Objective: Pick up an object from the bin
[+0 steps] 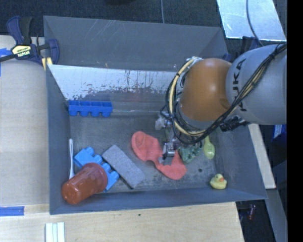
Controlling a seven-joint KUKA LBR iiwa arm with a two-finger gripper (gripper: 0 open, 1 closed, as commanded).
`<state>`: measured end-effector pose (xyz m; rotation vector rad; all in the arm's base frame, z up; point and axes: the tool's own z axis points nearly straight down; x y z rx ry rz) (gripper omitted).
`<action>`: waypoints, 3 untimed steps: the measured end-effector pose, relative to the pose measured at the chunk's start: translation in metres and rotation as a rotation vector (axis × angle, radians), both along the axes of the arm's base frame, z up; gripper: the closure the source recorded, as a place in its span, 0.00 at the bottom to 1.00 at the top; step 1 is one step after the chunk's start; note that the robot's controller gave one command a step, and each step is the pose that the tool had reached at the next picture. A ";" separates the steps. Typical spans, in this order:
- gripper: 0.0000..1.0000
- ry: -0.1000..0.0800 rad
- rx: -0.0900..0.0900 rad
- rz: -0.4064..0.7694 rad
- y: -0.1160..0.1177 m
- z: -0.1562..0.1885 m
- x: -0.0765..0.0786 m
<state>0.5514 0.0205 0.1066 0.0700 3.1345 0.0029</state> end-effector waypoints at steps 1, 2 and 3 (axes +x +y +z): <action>0.00 -0.001 0.001 -0.077 -0.012 -0.027 0.014; 0.00 -0.001 0.002 -0.051 -0.008 -0.032 0.008; 1.00 -0.002 0.003 -0.010 0.000 -0.035 -0.001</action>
Offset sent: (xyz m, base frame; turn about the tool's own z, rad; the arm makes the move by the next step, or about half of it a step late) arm 0.0003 -0.0245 -0.0366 0.0111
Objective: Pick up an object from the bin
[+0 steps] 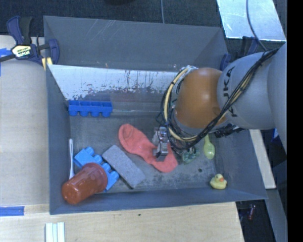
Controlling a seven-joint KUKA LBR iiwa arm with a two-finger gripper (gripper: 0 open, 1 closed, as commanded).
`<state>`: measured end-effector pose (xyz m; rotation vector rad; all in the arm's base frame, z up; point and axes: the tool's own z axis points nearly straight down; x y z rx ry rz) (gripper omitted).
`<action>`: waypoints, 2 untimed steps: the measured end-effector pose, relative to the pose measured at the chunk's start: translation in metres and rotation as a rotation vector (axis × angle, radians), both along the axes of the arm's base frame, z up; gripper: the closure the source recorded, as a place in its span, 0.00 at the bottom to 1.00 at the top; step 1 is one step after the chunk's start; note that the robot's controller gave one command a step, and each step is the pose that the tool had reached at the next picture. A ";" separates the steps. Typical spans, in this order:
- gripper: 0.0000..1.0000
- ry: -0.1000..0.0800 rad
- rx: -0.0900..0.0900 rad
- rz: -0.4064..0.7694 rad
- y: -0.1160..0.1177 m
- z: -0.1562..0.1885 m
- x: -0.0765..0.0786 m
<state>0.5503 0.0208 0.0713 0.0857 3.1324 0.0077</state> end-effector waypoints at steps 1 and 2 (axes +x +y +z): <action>1.00 0.000 0.000 0.000 0.000 0.000 0.000; 1.00 0.003 -0.001 0.074 -0.003 0.056 -0.001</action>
Offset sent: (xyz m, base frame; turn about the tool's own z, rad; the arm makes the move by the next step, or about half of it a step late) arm 0.0022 -0.0093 0.1735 -0.2175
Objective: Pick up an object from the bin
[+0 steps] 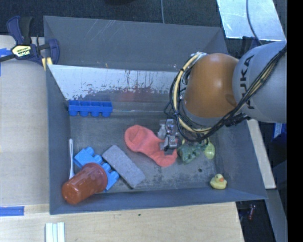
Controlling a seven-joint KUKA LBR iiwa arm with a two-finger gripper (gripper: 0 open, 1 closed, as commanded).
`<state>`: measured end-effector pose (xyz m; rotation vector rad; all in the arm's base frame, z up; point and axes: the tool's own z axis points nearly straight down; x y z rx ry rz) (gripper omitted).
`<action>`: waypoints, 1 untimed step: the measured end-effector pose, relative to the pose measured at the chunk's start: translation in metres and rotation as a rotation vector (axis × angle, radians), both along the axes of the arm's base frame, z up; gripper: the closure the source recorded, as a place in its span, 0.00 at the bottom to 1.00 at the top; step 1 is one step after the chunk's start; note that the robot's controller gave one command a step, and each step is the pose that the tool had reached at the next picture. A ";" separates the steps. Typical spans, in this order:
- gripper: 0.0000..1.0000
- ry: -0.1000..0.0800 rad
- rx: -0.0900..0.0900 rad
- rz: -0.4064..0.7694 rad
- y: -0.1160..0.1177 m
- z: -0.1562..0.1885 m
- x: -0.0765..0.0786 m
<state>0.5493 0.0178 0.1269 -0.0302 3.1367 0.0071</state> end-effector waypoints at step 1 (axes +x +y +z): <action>1.00 0.000 0.001 -0.058 -0.002 0.068 -0.005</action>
Offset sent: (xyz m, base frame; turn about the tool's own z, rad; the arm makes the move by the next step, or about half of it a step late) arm -0.0210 -0.0090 0.1486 -0.0828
